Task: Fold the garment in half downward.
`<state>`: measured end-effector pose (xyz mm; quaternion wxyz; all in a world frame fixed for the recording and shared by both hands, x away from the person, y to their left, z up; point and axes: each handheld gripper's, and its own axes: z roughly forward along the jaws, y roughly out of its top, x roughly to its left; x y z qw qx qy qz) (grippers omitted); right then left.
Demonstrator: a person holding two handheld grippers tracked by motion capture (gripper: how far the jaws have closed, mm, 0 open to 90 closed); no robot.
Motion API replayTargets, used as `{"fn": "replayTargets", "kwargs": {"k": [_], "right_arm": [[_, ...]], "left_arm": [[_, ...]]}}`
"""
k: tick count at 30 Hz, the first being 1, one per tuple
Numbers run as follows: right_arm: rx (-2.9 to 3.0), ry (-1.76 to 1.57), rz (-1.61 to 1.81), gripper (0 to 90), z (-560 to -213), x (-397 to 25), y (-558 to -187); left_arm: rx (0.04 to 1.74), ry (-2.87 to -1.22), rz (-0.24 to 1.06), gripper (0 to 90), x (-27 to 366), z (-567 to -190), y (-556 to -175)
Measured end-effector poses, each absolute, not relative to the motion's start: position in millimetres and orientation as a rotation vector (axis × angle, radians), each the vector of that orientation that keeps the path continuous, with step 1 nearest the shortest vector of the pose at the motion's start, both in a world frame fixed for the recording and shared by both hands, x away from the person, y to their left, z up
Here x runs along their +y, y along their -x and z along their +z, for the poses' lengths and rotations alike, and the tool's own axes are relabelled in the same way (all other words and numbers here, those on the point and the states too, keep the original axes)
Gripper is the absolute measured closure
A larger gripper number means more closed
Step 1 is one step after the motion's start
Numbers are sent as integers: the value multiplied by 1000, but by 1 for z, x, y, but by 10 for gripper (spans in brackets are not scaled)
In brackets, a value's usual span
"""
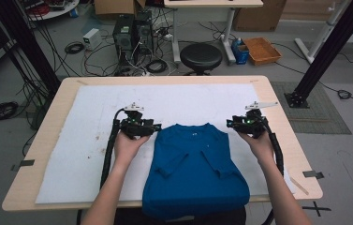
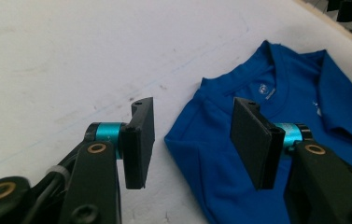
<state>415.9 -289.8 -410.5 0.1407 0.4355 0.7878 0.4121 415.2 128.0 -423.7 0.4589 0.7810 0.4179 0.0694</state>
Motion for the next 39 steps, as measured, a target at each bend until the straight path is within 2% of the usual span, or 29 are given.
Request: {"fn": "replayTargets", "kwargs": {"k": [7,10,13,14,15,17,20,22,23,25,28,32,39], "right_arm": [[2373,-1272,1103,616,-426,-278,-419],[2426,-1231,1021,660,-432,-269,-421],[2450,-1188,938,741,-438,-263,-421],[2453,-1176,940,816,-438,-263,-421],[2452,-1164,930,854,-437,-263,-420],[2439,-1165,922,885,-437,-264,-419],[2405,-1193,939,885,-435,-269,-420],[2398,-1206,954,864,-434,-272,-420],[2393,-1211,954,821,-434,-272,-420],[2374,-1219,1001,745,-431,-274,-420],[2334,-1203,1056,698,-427,-274,-422],[2365,-1228,1065,667,-433,-271,-431],[2455,-1174,1028,641,-440,-253,-441]], "left_arm": [[1054,-2004,149,533,111,-438,-421],[1075,-2029,168,554,109,-442,-421],[1078,-2048,203,605,108,-441,-420],[1080,-2052,221,633,108,-441,-420],[1078,-2062,239,664,107,-441,-419],[1075,-2063,251,745,108,-441,-419],[1077,-2058,264,815,109,-442,-418],[1080,-2053,261,812,110,-441,-418],[1083,-2046,265,789,110,-441,-418],[1096,-2021,267,659,110,-439,-419],[1079,-2019,254,613,108,-438,-423],[1056,-2076,238,607,97,-439,-432],[1018,-2158,304,621,83,-440,-434]]}}
